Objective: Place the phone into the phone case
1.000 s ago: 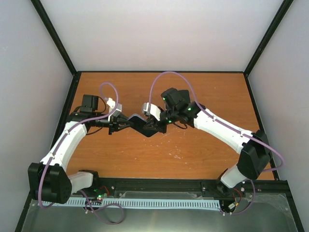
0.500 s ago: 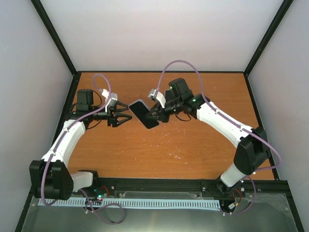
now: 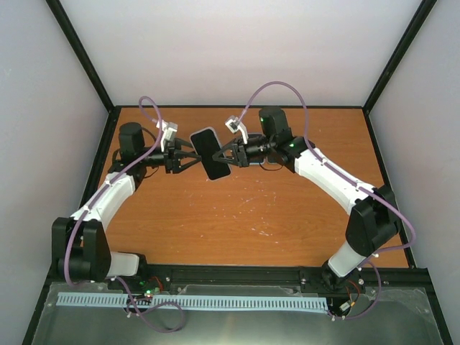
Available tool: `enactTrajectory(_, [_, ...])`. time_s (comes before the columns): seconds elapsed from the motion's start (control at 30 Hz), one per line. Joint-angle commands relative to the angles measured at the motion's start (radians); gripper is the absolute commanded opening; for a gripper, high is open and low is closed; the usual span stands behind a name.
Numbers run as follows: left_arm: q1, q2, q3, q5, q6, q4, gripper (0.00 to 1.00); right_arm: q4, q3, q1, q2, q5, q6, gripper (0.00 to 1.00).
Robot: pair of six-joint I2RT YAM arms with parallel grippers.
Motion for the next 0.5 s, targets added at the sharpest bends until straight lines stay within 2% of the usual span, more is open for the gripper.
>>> enactTrajectory(0.0, [-0.025, 0.013, -0.011, 0.065, -0.204, 0.231, 0.58, 0.151, 0.032, -0.013, 0.0, -0.059, 0.132, 0.03])
enactTrajectory(0.3, [-0.042, 0.056, -0.073, 0.054, -0.498, 0.56, 0.28, 0.278, 0.006, -0.035, 0.013, -0.068, 0.256, 0.03])
enactTrajectory(0.47, [-0.045, 0.091, -0.075, 0.042, -0.582, 0.676, 0.11, 0.29, -0.005, -0.047, 0.021, -0.06, 0.268, 0.04])
